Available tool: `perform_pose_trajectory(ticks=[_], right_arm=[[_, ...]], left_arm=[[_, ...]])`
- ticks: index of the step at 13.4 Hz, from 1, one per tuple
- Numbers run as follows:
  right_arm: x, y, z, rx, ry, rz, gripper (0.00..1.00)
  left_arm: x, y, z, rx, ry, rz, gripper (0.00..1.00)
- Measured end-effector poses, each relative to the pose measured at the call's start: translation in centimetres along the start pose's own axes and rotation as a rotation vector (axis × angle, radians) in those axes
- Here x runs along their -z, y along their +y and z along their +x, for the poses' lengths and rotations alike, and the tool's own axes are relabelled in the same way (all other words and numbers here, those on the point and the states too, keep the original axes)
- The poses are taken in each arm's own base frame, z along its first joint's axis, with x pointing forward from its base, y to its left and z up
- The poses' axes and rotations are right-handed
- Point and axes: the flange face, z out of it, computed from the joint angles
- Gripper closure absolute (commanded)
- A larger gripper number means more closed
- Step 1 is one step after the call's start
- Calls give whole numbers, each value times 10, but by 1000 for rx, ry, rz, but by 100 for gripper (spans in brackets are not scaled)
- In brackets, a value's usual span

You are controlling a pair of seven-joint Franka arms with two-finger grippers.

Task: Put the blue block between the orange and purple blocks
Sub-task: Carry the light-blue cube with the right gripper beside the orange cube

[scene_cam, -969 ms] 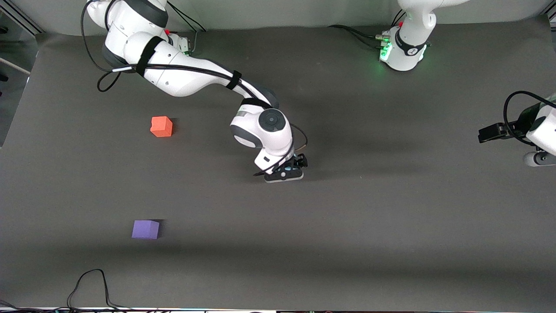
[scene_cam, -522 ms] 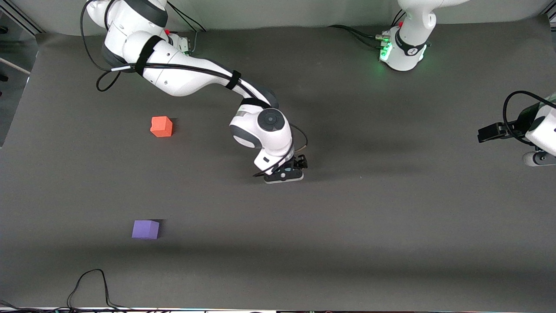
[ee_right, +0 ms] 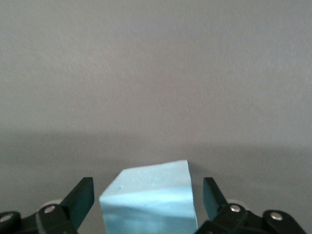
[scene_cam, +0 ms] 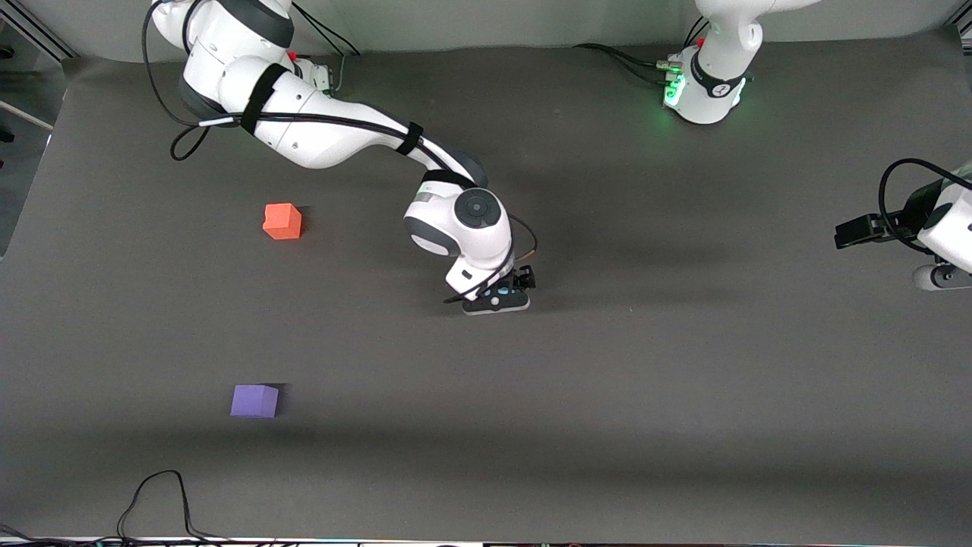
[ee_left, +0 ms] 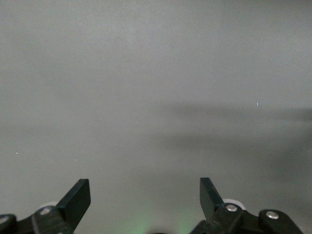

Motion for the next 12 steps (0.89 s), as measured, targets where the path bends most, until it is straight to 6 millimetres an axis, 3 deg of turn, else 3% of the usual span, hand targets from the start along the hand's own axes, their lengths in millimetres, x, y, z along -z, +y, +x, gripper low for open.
perform_pose_trajectory(ticks=[1,6,8,10,12], right_arm=[[-1,0,-1,1,-3,-2,46],[0,3,0,-2,-5,-13,49],[4,18,11,-26,-19,-66,49],[30,43,36,-80,-32,-79,49],[78,74,63,-103,-68,-73,49]], left_arm=[[0,0,0,0,0,0,0],[0,4,0,40,-2,1,0],[0,14,-1,65,-1,3,0],[1,20,-1,68,0,4,0],[1,18,-1,71,1,3,0]])
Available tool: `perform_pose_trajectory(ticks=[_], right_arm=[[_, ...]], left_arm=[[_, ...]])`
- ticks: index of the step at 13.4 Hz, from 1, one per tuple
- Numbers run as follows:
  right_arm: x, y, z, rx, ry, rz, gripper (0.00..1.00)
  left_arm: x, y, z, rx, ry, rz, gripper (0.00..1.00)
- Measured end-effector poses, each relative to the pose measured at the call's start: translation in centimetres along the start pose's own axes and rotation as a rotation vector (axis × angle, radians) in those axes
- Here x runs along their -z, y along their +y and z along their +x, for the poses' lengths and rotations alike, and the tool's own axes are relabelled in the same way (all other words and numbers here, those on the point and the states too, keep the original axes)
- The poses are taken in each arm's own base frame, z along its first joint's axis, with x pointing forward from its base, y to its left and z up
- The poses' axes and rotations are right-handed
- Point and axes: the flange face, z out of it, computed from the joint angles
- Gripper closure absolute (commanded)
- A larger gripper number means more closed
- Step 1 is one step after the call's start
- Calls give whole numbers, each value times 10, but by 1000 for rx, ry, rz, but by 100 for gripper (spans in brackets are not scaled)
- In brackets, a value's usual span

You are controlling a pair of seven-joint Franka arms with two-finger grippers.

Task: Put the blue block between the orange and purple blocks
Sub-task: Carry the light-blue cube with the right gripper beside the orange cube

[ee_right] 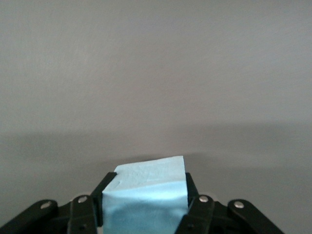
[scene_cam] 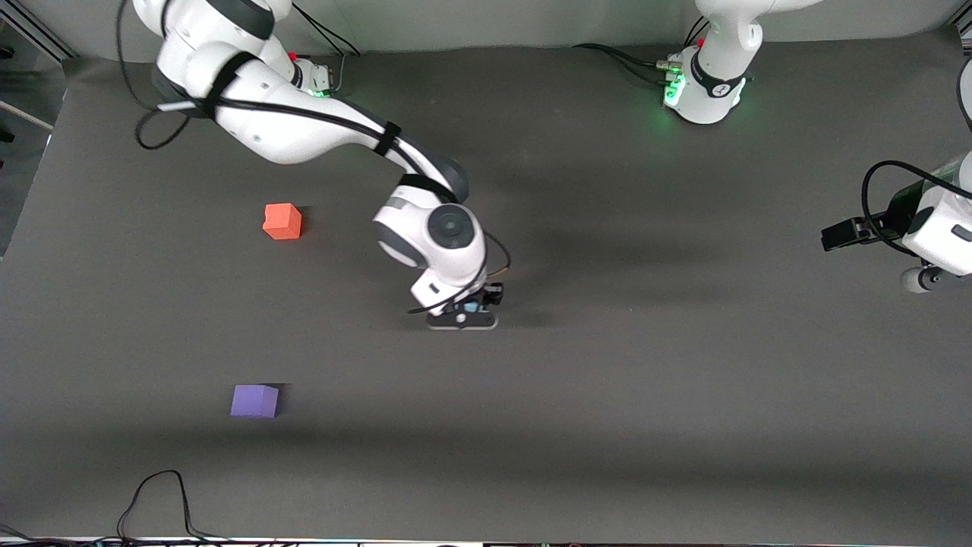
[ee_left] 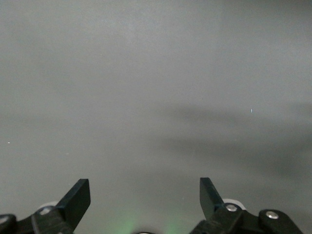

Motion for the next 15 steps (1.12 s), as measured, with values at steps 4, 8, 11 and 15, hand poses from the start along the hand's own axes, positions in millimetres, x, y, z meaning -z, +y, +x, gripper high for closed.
perform_pose_trajectory(ticks=[4,8,11,15], right_arm=[[87,108,47,21,-14,-30,49],[100,259,60,28,-21,-6,49],[58,345,28,17,-5,-37,49],[-20,416,-8,9,19,-48,49]], left_arm=[[1,0,0,1,2,0,0],[4,-3,0,6,7,-1,0],[6,-4,0,8,11,-2,0],[5,-16,2,30,8,-11,0]])
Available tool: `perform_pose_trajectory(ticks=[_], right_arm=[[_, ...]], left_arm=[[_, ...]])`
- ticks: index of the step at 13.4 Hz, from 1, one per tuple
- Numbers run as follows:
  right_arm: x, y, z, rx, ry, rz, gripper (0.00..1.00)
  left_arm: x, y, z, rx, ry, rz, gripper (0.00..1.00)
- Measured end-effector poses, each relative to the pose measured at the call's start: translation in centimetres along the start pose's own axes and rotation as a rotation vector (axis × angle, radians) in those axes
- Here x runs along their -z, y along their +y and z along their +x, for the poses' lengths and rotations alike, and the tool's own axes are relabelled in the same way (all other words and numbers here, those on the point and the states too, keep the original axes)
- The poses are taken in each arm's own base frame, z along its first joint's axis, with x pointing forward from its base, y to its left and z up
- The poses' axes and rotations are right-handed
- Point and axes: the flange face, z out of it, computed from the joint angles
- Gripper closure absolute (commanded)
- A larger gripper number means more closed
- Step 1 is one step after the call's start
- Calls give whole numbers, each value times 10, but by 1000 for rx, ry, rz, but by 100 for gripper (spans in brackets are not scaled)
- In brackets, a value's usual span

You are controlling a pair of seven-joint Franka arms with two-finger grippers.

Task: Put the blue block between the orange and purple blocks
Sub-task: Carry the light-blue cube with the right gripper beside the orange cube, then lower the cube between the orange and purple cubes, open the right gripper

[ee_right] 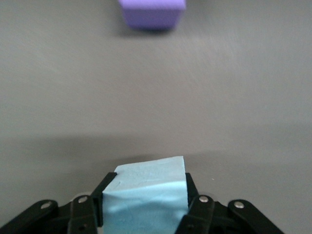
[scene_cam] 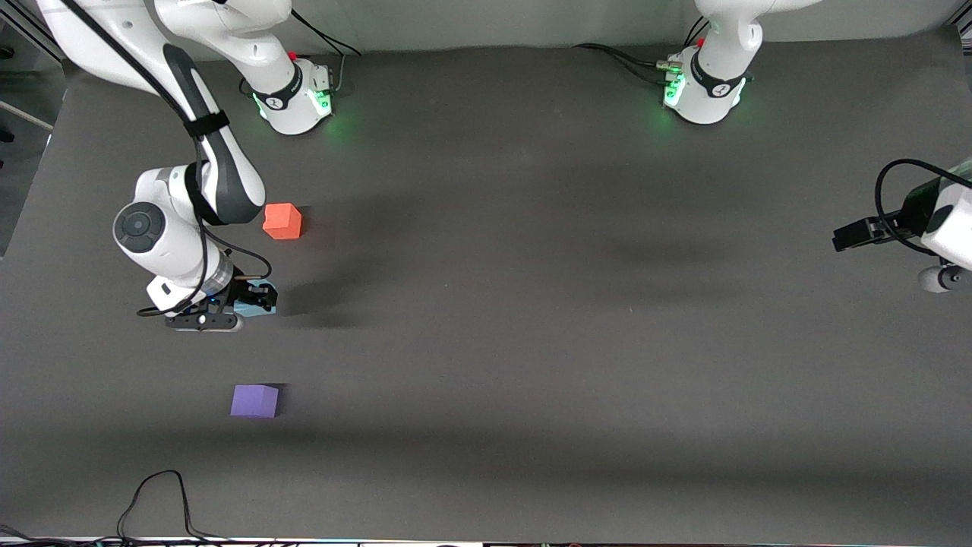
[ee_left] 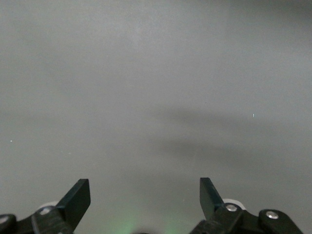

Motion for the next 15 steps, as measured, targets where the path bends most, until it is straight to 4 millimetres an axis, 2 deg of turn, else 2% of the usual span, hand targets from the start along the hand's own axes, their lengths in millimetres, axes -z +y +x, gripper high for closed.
perform_pose_trajectory(ticks=[2,7,15], right_arm=[[-21,2,-7,-3,-16,-4,49],[-42,3,-8,-39,-25,15,48],[-48,3,-6,-45,-21,18,43]], left_arm=[[-1,-2,0,5,-3,-7,0],[-1,-2,0,5,-5,-11,0],[-1,-1,0,2,-5,-12,0]])
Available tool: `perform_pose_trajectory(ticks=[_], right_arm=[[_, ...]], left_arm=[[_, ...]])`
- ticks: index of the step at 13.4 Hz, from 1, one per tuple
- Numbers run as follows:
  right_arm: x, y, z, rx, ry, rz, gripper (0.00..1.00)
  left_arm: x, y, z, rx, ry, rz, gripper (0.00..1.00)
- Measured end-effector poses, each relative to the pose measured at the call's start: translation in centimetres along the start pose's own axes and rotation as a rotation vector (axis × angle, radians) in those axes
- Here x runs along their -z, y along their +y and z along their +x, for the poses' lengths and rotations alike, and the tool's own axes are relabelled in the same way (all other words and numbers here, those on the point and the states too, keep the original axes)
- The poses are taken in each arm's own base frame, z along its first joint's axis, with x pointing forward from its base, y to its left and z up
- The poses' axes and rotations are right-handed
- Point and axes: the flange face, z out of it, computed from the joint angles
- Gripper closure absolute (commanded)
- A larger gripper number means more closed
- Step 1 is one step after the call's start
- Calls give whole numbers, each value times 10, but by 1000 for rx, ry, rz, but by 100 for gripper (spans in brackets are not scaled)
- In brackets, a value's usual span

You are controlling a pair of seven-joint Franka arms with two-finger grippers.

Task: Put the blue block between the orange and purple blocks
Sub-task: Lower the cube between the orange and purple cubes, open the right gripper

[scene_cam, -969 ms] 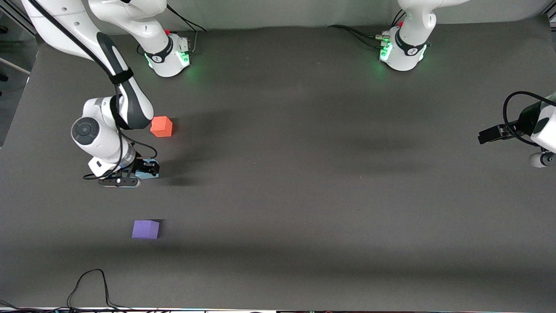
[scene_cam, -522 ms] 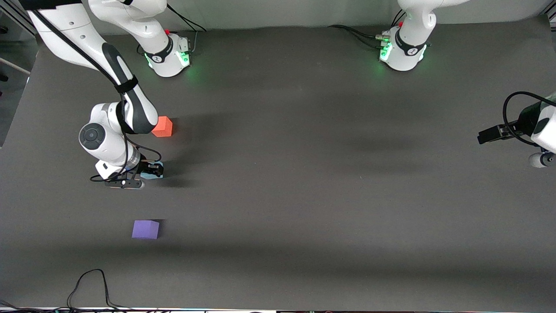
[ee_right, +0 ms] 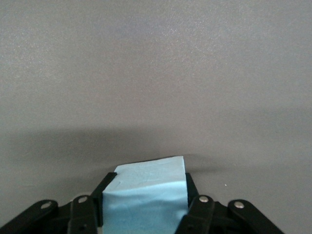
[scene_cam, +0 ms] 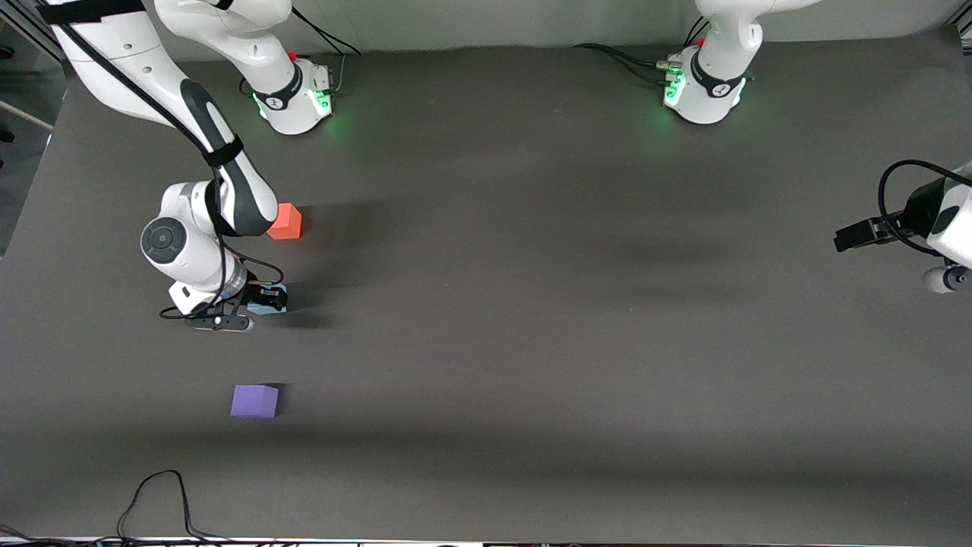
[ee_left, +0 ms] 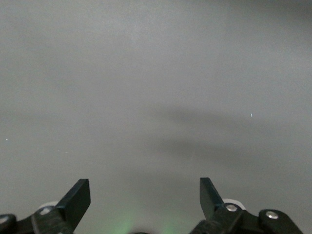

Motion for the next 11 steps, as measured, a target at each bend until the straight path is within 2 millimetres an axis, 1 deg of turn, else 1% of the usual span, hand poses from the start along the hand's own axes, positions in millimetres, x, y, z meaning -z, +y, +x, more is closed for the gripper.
perform_pose_trajectory(ticks=[7,11], right_arm=[[7,-3,9,-24,20,21,40],[0,-5,9,-32,11,25,40]], left_arm=[[0,0,0,-4,0,0,0],[0,0,0,-5,0,0,0]])
